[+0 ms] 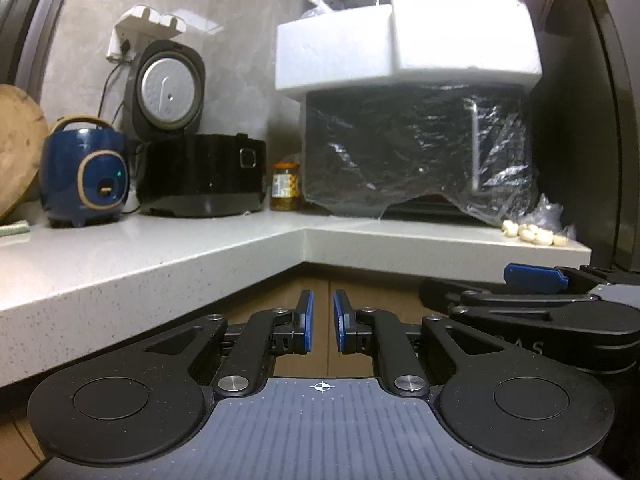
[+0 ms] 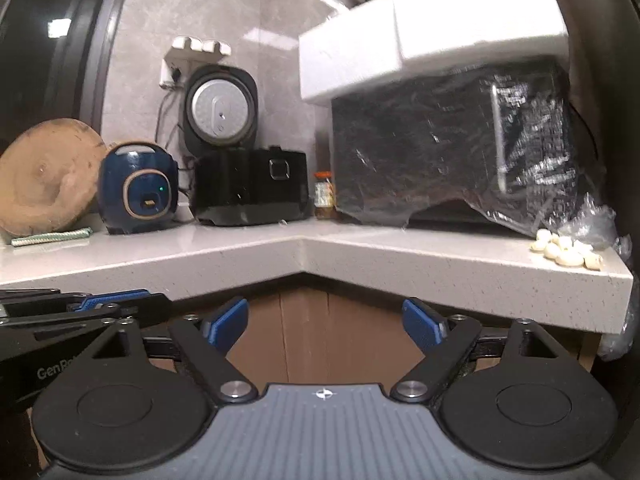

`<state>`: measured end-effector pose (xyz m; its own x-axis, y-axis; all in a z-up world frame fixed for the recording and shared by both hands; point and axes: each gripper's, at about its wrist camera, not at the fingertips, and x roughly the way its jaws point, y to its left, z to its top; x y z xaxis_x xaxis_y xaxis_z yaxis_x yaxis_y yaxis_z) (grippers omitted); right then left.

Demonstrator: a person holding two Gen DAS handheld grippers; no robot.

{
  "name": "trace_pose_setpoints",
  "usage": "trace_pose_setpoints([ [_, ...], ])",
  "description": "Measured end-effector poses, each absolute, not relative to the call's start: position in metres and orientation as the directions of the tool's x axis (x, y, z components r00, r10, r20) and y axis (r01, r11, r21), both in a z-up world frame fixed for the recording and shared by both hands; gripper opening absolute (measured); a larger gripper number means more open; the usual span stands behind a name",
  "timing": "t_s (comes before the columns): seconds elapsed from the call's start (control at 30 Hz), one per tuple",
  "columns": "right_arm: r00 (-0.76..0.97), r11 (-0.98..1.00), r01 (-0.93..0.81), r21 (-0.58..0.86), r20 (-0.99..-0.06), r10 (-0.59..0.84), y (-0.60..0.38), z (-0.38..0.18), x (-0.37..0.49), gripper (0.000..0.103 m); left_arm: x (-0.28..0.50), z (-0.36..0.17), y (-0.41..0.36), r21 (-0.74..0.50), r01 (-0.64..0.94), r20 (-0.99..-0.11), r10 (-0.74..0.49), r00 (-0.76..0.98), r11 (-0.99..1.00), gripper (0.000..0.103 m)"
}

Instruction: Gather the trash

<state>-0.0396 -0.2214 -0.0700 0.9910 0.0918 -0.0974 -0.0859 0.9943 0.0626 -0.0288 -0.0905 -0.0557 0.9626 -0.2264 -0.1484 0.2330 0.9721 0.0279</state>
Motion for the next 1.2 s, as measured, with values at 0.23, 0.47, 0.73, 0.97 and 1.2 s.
trace_pose_setpoints([
  [0.23, 0.993, 0.996, -0.081, 0.037, -0.082, 0.084, -0.2126, -0.0696, -0.0430, 0.088, -0.0301, -0.0568, -0.0851, 0.015, 0.222, -0.152, -0.217, 0.964, 0.975, 0.013],
  [0.47, 0.992, 0.996, -0.078, 0.039, -0.092, 0.082, -0.2124, -0.0712, -0.0414, 0.089, -0.0315, -0.0544, -0.0829, 0.003, 0.212, -0.135, -0.210, 0.968, 0.977, 0.013],
  [0.73, 0.992, 0.996, -0.080, 0.041, -0.092, 0.083, -0.2131, -0.0706, -0.0408, 0.090, -0.0333, -0.0553, -0.0853, 0.005, 0.218, -0.136, -0.215, 0.967, 0.976, 0.013],
  [0.97, 0.992, 0.996, -0.080, 0.038, -0.093, 0.083, -0.2136, -0.0704, -0.0405, 0.091, -0.0338, -0.0548, -0.0827, 0.001, 0.219, -0.140, -0.217, 0.966, 0.976, 0.013],
  [1.2, 0.992, 0.996, -0.081, 0.035, -0.091, 0.084, -0.2139, -0.0702, -0.0410, 0.091, -0.0347, -0.0547, -0.0841, 0.001, 0.217, -0.140, -0.215, 0.967, 0.976, 0.013],
])
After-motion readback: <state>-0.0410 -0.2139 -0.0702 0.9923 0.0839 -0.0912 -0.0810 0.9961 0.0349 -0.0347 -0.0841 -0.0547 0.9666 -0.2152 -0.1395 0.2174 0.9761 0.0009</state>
